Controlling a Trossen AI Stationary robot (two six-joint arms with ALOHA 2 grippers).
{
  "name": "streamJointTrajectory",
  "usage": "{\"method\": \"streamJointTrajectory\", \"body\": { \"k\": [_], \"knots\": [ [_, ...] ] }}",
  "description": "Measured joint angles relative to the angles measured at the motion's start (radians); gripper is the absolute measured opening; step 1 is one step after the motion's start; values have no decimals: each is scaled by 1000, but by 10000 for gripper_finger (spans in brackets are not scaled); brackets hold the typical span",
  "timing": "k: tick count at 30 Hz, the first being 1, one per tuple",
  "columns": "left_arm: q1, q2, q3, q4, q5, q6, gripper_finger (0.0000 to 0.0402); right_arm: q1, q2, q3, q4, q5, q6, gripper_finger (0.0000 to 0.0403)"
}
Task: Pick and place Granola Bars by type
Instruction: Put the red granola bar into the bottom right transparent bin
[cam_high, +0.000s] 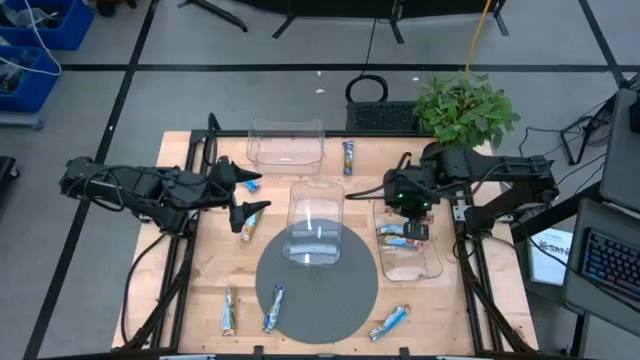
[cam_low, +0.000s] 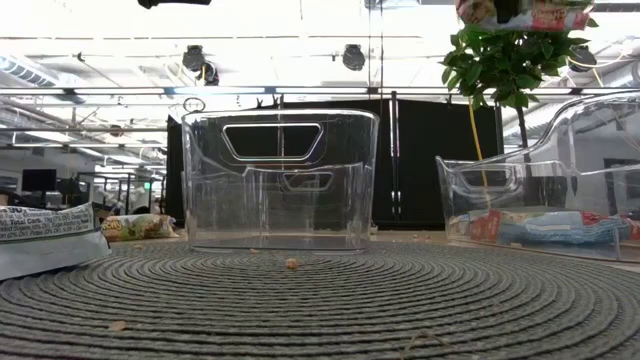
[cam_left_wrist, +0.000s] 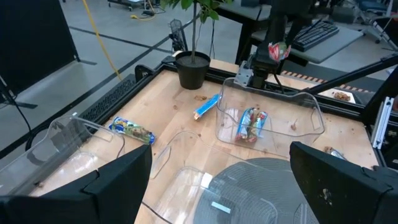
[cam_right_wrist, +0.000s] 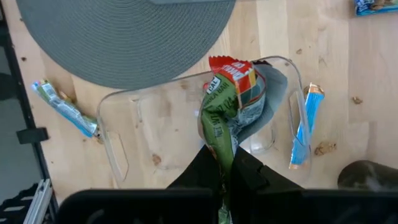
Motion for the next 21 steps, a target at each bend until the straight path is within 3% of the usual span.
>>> {"method": "streamJointTrajectory", "body": {
  "k": [11,21],
  "knots": [
    [0,0,0,-52,19,-3,381,42,5,-244,104,-1,15,0],
    [0,0,0,-52,20,-4,381,99,4,-507,363,-12,55,0]
  ]
}}
